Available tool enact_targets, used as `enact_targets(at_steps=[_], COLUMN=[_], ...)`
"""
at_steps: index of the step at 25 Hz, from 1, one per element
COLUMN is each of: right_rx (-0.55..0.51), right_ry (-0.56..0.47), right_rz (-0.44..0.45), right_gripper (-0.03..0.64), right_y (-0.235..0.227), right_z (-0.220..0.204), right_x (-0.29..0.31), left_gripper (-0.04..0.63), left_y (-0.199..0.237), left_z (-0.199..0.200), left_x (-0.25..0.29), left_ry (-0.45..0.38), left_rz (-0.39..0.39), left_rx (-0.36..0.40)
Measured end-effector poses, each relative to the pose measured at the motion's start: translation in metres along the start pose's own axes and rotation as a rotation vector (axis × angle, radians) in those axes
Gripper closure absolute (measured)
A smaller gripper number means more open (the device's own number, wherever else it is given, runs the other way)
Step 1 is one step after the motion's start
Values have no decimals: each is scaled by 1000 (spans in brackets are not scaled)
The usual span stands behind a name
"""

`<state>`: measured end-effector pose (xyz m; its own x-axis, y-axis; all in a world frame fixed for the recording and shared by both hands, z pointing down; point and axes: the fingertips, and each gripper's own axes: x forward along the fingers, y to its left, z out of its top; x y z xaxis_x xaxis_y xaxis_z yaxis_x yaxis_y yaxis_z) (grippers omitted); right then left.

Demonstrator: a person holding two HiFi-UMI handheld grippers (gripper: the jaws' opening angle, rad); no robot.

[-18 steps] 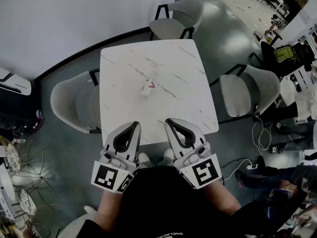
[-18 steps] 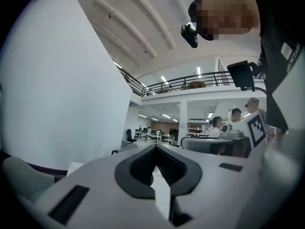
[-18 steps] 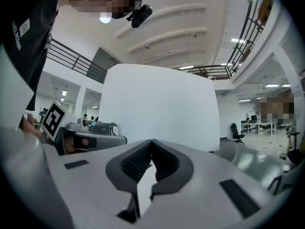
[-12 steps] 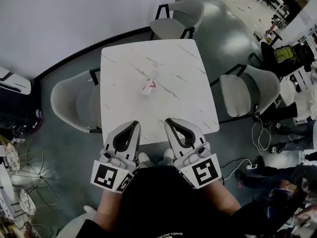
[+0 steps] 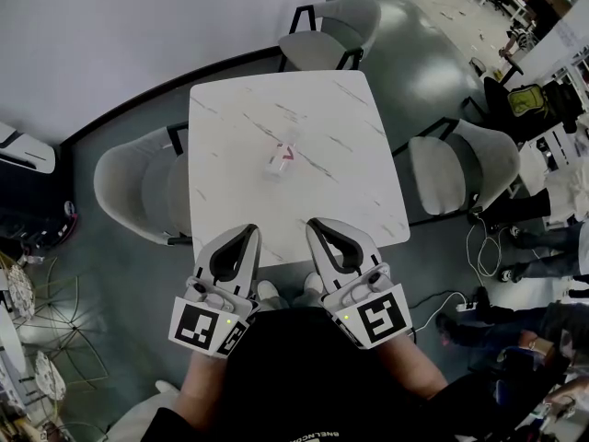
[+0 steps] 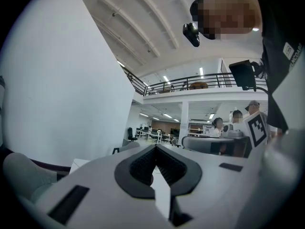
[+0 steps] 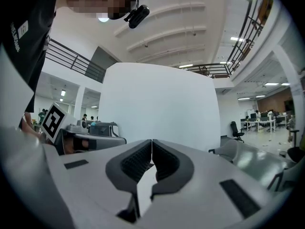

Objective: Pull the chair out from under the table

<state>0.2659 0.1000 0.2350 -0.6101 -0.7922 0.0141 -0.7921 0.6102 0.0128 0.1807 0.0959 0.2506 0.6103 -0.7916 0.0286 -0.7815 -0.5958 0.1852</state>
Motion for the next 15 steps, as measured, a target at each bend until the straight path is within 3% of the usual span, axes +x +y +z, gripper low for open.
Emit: enact_targets(at_steps=[15], right_rx=[-11], right_ry=[36], right_rz=[-1], right_gripper=[603], right_y=[46], right_z=[-10], right_x=[32], left_gripper=[591], left_y=[50], left_z=[-7], left_x=[-37], left_ry=[-1], left_rz=[15], left_rx=[-41])
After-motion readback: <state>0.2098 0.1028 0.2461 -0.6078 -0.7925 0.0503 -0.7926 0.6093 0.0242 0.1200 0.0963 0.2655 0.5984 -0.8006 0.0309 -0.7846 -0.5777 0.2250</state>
